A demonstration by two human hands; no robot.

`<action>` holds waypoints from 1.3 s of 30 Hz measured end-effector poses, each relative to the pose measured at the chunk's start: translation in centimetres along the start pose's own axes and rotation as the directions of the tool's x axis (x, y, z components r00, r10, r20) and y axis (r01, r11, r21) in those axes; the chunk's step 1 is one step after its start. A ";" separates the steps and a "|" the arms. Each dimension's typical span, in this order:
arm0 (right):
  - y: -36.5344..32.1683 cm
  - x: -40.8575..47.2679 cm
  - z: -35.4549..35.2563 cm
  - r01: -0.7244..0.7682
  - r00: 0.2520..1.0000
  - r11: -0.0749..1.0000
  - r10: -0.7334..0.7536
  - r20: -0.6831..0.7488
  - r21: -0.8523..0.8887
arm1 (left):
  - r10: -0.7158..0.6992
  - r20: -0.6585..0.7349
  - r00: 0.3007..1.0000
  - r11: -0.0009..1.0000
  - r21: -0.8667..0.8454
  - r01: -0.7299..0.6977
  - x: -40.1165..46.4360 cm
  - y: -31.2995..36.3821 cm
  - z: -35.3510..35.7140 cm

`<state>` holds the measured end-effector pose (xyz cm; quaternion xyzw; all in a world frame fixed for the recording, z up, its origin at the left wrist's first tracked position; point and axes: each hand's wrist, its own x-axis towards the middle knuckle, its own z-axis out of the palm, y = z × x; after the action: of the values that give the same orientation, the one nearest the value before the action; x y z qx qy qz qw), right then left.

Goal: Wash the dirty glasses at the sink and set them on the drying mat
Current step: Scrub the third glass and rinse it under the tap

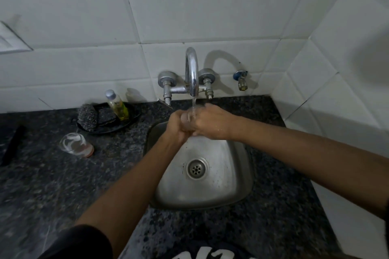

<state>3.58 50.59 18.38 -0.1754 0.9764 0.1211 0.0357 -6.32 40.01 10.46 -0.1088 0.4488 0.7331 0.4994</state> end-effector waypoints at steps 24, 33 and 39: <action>-1.1 -0.2 -0.8 -0.165 0.986 0.978 0.159 0.055 0.128 | 0.077 -0.017 0.997 0.992 -0.096 -0.078 -0.9 -1.2 -0.6; -1.2 -0.4 -0.5 -0.217 0.976 0.960 0.207 0.071 0.175 | 0.066 -0.025 0.998 0.996 -0.059 -0.067 -0.5 -0.8 -0.3; -0.9 -1.0 -0.4 -0.062 0.998 0.997 0.061 -0.006 -0.051 | -0.091 -0.011 0.996 0.983 0.159 0.092 0.0 0.5 -0.5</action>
<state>4.84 50.01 18.65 -0.1464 0.9779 0.1468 0.0254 -6.88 39.57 10.42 -0.0901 0.5015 0.6709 0.5388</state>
